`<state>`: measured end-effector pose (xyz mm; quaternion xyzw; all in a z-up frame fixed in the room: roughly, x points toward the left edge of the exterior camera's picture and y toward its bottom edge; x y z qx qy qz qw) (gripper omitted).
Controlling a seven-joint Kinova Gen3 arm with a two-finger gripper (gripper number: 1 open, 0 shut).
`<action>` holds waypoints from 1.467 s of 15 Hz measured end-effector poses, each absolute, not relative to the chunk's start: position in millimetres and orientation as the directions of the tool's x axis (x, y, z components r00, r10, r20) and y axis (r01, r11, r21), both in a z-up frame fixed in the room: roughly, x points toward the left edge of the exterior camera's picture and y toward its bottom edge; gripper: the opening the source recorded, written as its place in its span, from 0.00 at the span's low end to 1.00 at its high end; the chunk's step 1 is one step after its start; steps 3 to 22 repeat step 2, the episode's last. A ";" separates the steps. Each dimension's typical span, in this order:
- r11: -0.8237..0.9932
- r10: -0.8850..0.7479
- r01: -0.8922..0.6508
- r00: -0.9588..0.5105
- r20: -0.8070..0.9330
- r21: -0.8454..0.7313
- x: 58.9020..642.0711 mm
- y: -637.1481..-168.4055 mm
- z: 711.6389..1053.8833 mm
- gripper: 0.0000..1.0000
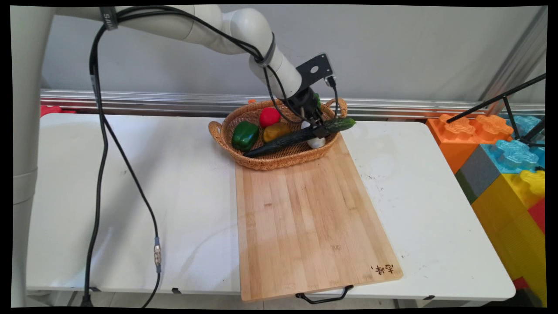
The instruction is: Place the picked object in the vegetable basket
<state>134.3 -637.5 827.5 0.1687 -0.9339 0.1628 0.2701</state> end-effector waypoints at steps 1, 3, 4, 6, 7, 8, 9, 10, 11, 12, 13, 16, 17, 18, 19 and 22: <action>0.887 -0.228 -0.409 -0.791 0.567 -0.214 132.0 -637.8 832.0 1.00; 0.884 -0.231 -0.416 -0.786 0.573 -0.214 130.5 -637.5 835.6 1.00; 0.884 -0.231 -0.416 -0.786 0.573 -0.214 130.5 -637.5 835.6 1.00; 0.884 -0.231 -0.416 -0.786 0.573 -0.214 130.5 -637.5 835.6 1.00; 0.884 -0.231 -0.416 -0.786 0.573 -0.214 130.5 -637.5 835.6 1.00; 0.884 -0.231 -0.416 -0.786 0.573 -0.214 130.5 -637.5 835.6 1.00; 0.884 -0.231 -0.416 -0.786 0.573 -0.214 130.5 -637.5 835.6 1.00; 0.884 -0.231 -0.416 -0.786 0.573 -0.214 130.5 -637.5 835.6 1.00; 0.884 -0.231 -0.416 -0.786 0.573 -0.214 130.5 -637.5 835.6 1.00; 0.884 -0.231 -0.416 -0.786 0.573 -0.214 130.5 -637.5 835.6 1.00; 0.884 -0.231 -0.416 -0.786 0.573 -0.214 130.5 -637.5 835.6 1.00; 0.884 -0.231 -0.416 -0.786 0.573 -0.214 130.5 -637.5 835.6 1.00; 0.884 -0.231 -0.416 -0.786 0.573 -0.214 130.5 -637.5 835.6 1.00; 0.884 -0.231 -0.416 -0.786 0.573 -0.214 130.5 -637.5 835.6 1.00; 0.884 -0.231 -0.416 -0.786 0.573 -0.214 130.5 -637.5 835.6 1.00; 0.884 -0.231 -0.416 -0.786 0.573 -0.214 130.5 -637.5 835.6 1.00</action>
